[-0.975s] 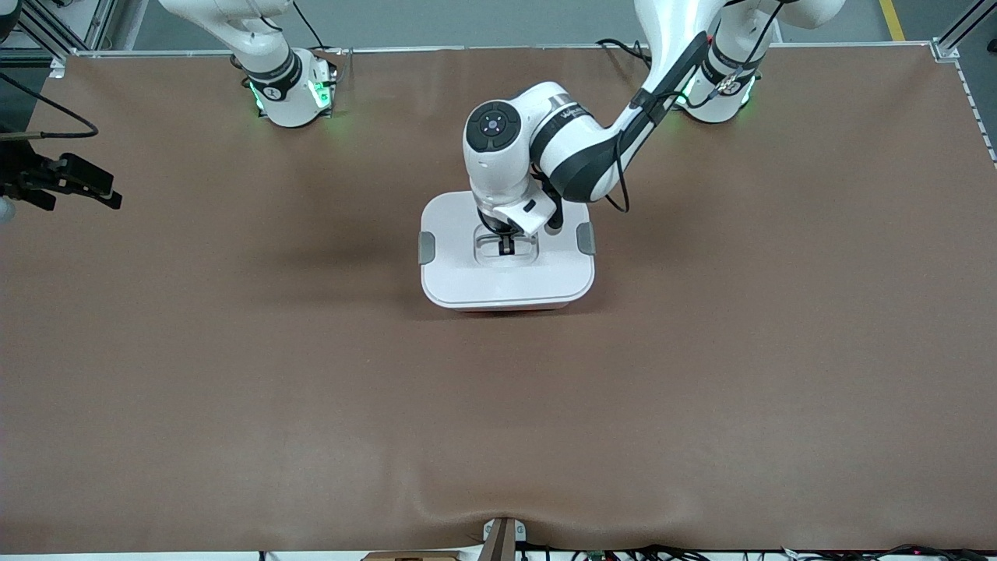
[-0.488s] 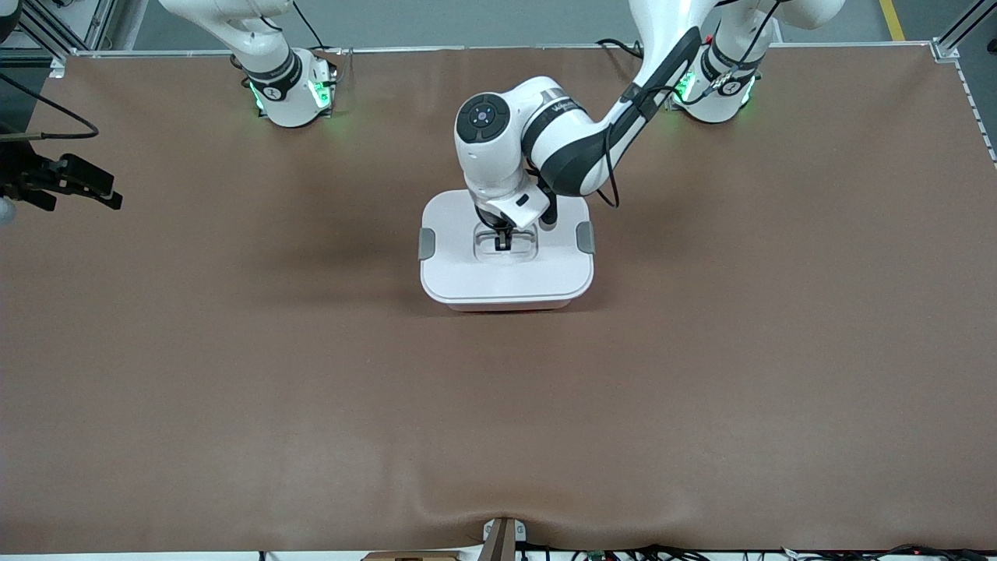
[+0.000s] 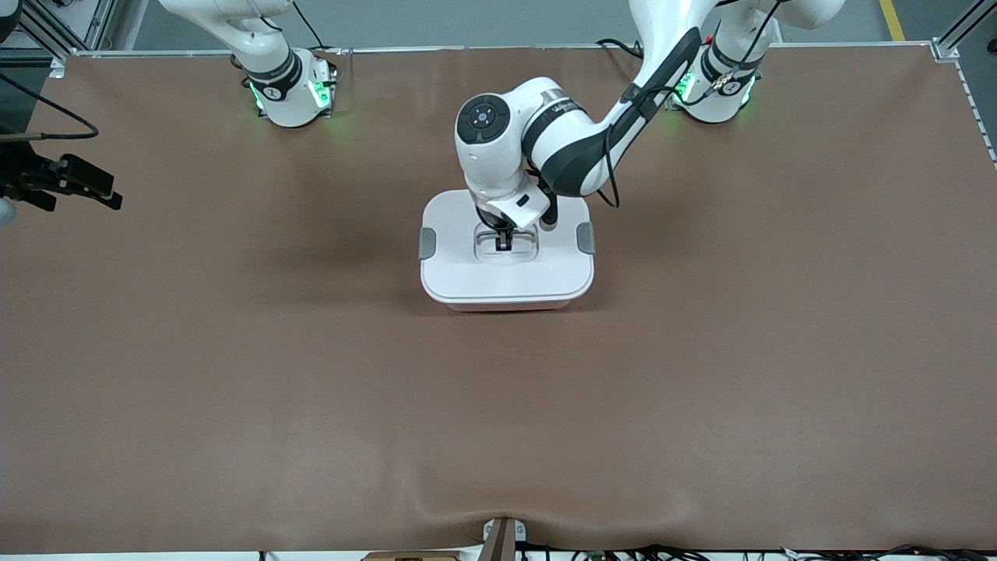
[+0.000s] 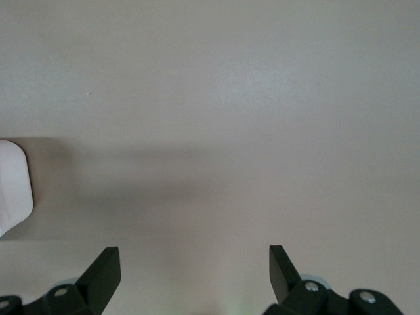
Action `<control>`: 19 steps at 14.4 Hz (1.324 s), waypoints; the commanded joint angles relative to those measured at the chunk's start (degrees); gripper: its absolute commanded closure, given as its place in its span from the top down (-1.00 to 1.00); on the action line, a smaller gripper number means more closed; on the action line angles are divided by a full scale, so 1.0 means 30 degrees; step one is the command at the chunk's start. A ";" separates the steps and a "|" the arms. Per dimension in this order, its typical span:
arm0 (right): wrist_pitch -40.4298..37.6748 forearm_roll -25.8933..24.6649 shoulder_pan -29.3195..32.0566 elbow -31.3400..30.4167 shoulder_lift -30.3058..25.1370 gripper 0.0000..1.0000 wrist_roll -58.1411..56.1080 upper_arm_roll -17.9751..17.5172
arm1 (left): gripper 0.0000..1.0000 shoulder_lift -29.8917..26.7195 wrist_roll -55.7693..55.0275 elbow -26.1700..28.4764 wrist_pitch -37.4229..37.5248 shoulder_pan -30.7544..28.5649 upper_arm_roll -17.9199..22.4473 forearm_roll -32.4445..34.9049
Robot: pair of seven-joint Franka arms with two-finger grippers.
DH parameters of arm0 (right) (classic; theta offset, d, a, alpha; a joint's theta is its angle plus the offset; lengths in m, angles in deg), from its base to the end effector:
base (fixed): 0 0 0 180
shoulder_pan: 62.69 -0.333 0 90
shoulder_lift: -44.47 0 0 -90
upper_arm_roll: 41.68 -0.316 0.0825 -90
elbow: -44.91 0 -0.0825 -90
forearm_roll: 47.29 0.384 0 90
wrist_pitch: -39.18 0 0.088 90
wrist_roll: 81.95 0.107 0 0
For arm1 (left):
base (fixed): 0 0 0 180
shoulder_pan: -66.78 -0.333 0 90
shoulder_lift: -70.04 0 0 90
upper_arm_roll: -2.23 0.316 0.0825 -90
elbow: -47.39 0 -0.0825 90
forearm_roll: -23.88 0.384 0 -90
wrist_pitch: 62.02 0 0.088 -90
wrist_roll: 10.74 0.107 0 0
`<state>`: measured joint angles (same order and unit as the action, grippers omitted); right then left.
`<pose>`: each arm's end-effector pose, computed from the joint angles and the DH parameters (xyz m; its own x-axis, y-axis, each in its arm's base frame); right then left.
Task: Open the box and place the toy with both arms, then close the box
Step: 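Press the lid down onto the box with the left gripper, then open the left gripper and lift it off the lid handle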
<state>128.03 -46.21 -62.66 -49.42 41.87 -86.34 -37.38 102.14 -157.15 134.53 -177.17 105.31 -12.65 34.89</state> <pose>0.5355 -0.0394 0.6120 0.9988 0.0017 -0.0485 0.0005 -0.9997 -0.0260 0.4441 -0.5332 0.3382 -0.0006 0.9982 0.0608 1.0000 0.0006 -0.0013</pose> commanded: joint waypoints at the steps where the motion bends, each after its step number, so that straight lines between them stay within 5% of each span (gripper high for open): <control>1: -0.0347 -0.0215 0.0048 0.0506 0.0225 1.00 0.0028 -0.0084 | 0.31 -0.0065 0.0084 -0.0278 -0.0025 -0.0157 -0.0080 0.0228; 4: -0.0347 -0.0215 0.0048 0.0506 0.0225 1.00 0.0028 -0.0084 | 1.00 -0.0270 0.0026 -0.0366 0.0062 -0.0128 -0.0022 0.0257; 19: -0.0347 -0.0215 0.0048 0.0506 0.0225 1.00 0.0028 -0.0084 | 1.00 -0.3434 0.8425 -0.0893 0.3139 -0.3203 0.0154 0.0315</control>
<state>127.97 -46.21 -62.66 -49.36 41.90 -86.34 -37.39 93.12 -135.84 131.46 -168.54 96.38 -12.11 34.89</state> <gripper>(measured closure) 0.000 0.000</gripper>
